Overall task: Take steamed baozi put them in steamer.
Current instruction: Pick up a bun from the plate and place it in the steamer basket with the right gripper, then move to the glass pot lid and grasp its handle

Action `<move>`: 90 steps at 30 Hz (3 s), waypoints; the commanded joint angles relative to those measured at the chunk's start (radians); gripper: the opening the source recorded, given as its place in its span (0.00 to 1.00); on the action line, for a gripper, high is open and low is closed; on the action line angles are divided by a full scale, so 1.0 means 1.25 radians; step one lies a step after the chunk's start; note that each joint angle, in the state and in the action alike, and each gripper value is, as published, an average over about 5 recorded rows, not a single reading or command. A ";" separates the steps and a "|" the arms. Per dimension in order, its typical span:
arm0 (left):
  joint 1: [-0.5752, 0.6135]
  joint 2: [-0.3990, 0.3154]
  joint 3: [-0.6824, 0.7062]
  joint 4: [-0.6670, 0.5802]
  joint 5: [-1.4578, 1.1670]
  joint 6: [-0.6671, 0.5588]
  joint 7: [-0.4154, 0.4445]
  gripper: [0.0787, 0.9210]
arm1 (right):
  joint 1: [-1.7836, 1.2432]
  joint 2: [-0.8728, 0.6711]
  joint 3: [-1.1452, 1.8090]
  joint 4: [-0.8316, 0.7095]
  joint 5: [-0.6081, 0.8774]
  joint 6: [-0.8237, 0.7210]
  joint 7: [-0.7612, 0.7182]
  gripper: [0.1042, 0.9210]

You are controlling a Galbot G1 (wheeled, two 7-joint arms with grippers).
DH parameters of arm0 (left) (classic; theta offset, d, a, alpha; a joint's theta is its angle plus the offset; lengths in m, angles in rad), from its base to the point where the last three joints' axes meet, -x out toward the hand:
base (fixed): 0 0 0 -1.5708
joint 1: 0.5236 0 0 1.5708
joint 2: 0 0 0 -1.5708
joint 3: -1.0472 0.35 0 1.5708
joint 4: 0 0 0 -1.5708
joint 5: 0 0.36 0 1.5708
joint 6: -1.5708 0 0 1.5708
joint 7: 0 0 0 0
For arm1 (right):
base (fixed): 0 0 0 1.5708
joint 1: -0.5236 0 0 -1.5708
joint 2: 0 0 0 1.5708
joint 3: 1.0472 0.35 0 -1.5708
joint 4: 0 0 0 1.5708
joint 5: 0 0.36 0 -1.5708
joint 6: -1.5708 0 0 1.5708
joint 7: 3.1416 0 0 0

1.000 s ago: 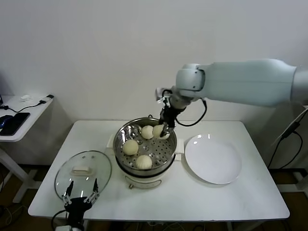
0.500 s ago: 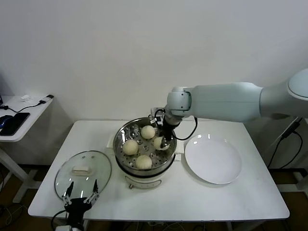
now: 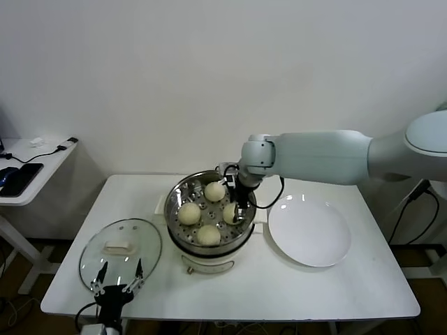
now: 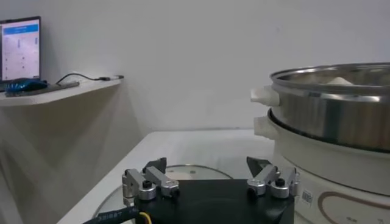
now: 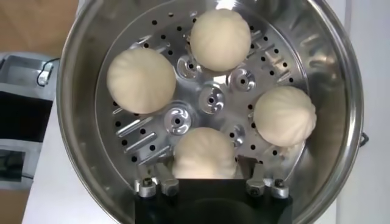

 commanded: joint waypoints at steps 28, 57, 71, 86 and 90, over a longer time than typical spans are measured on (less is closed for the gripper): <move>-0.057 0.024 -0.037 -0.029 -0.117 0.006 0.022 0.88 | -0.719 -0.541 1.048 0.182 -0.116 0.195 0.609 0.88; -0.092 0.066 -0.032 0.029 0.020 -0.094 -0.028 0.88 | -1.799 0.043 1.832 0.345 -0.435 0.635 0.606 0.88; -0.098 0.146 -0.063 0.150 0.573 -0.208 -0.131 0.88 | -1.829 0.040 1.777 0.357 -0.459 0.629 0.662 0.88; -0.166 0.175 -0.064 0.384 1.081 -0.138 -0.260 0.88 | -1.811 0.001 1.741 0.337 -0.465 0.559 0.688 0.88; -0.194 0.178 -0.063 0.408 1.091 -0.111 -0.260 0.88 | -1.807 -0.006 1.737 0.337 -0.466 0.549 0.692 0.88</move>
